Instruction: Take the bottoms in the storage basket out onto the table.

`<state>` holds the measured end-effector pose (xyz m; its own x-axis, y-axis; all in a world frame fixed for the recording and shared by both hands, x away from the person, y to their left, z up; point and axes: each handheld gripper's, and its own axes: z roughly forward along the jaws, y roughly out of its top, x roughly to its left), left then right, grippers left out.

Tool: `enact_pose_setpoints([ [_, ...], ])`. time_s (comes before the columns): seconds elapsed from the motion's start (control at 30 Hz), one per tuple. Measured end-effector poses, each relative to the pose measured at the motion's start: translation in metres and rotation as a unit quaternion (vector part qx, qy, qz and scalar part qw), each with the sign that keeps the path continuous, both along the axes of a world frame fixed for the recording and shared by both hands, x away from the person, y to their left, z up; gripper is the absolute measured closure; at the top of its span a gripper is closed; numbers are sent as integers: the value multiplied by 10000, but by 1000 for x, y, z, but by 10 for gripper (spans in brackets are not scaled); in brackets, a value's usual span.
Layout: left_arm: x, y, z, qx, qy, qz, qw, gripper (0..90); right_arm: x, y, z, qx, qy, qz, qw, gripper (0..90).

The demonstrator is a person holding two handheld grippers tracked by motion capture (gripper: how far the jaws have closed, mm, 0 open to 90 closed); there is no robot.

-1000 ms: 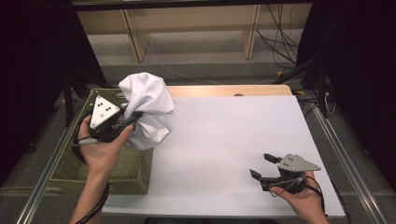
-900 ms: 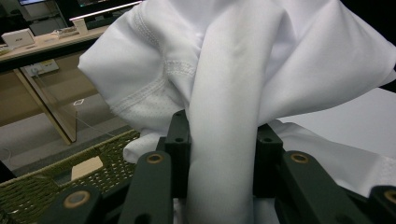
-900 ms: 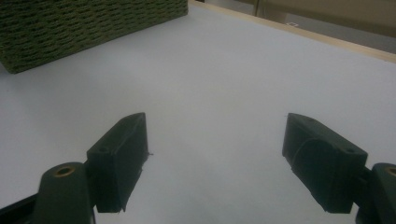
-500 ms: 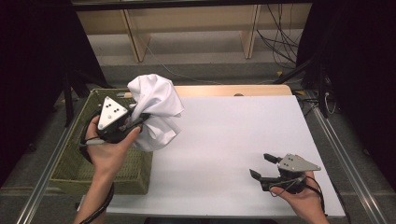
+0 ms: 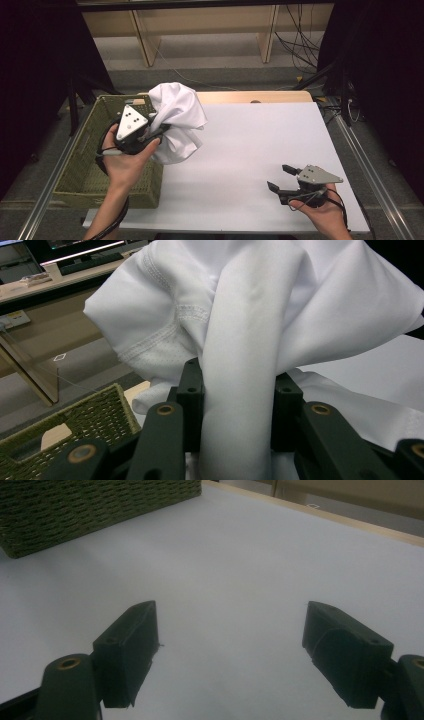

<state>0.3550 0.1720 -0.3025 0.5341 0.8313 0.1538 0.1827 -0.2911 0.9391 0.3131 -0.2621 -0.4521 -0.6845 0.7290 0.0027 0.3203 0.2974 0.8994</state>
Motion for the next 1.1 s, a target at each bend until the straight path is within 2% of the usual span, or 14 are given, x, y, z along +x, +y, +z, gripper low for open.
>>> enact_pose_setpoints([
  [1.1, 12, -43, -13, 223, 203, -406, 9987, 667, 0, -1, 0, -9, -14, -4, 10000, 234],
])
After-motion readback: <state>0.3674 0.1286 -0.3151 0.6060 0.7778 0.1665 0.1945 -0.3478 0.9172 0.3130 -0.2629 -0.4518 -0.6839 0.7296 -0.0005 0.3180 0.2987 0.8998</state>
